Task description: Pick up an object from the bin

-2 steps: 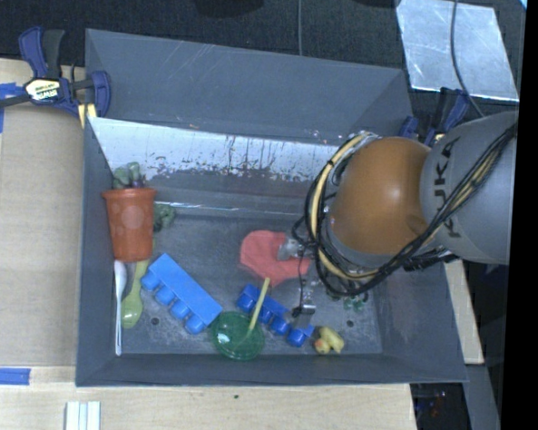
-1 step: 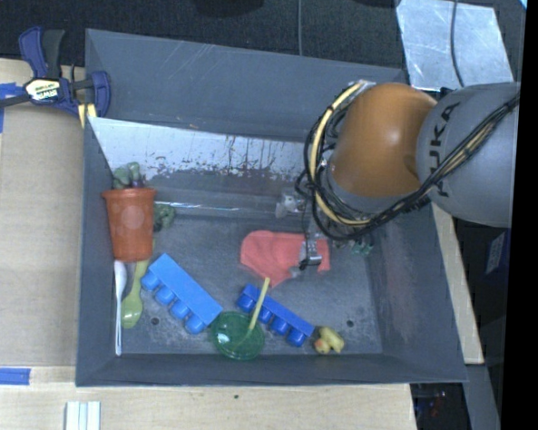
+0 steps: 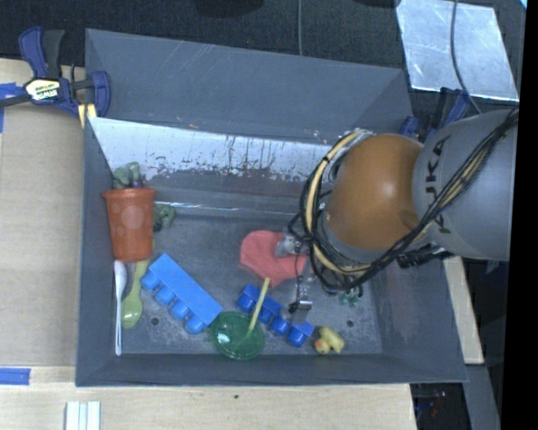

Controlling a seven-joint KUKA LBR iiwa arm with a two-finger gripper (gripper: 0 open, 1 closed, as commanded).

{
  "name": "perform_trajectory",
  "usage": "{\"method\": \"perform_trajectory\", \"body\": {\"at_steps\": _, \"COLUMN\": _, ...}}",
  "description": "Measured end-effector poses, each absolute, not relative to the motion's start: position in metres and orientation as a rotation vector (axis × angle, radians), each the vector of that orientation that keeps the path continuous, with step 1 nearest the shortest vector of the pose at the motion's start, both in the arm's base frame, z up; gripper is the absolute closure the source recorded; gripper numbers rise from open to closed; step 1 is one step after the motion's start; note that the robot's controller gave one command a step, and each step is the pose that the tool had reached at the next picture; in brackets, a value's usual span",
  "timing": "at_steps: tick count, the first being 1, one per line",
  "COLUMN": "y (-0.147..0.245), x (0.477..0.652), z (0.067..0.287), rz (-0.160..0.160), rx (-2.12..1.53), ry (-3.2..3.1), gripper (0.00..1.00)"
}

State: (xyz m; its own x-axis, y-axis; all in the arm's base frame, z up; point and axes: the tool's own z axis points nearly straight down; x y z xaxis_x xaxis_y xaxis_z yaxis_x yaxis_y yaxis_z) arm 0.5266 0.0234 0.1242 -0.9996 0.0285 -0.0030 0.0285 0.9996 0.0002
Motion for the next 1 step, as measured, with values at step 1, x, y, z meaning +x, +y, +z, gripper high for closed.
{"method": "perform_trajectory", "body": {"at_steps": 1, "y": 0.0184, "x": 0.5778, "z": 0.0887, "rz": -0.002, "rx": -0.057, "ry": 3.118, "gripper": 0.00}}
